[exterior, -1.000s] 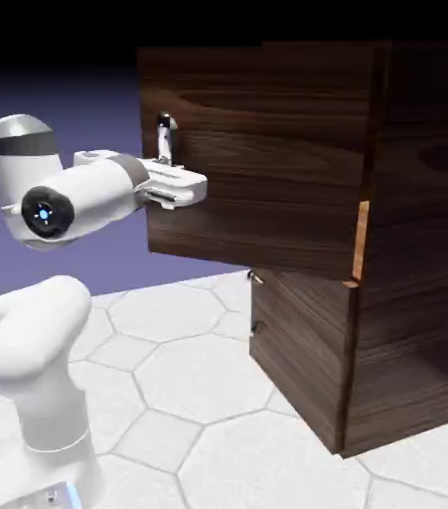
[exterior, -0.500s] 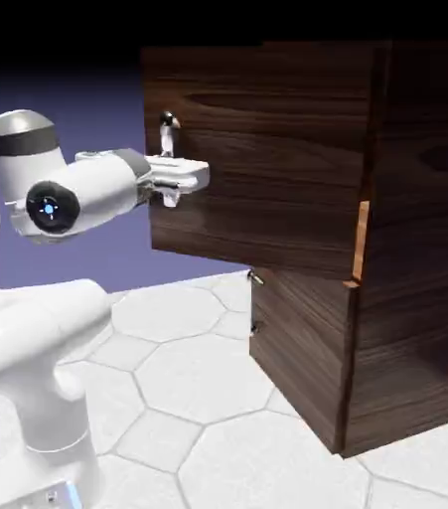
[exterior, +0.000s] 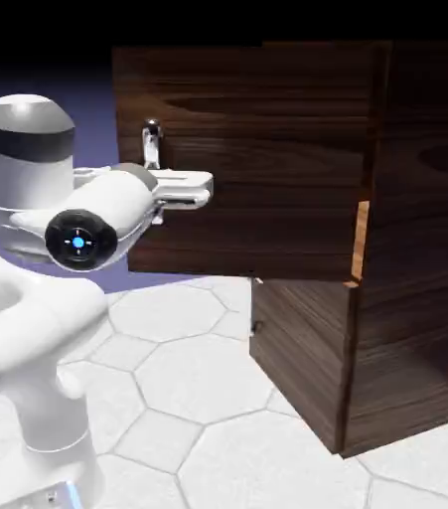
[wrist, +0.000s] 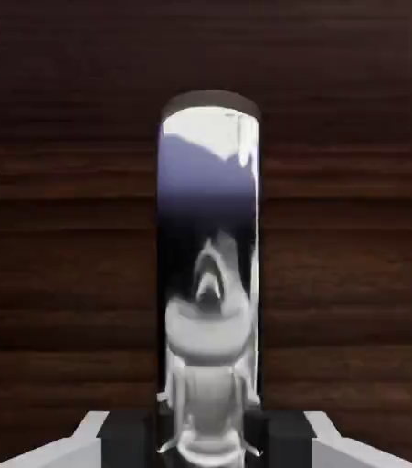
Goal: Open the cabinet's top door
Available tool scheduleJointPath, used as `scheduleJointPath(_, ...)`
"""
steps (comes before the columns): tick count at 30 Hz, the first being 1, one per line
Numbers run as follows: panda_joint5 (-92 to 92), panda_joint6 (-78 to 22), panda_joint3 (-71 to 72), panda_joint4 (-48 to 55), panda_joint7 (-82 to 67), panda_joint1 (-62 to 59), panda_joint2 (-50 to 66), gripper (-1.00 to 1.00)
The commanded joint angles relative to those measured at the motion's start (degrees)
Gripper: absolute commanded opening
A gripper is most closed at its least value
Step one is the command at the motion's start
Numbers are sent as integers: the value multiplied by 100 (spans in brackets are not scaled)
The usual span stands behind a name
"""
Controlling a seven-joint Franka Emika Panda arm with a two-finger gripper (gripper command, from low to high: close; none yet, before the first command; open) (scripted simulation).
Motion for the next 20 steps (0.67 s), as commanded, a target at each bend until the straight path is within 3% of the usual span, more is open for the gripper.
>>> scheduleJointPath(1, -141, -105, -118, 137, -115, 105, 207, -100)
scheduleJointPath(18, -1940, -2300, -2165, 3065, -2043, 2351, 3672, -100)
scheduleJointPath(19, -1940, -2300, -2165, 3065, -2043, 2351, 3673, 100)
scheduleJointPath(20, -1940, -2300, -2165, 3065, -2043, 2351, 3673, 100)
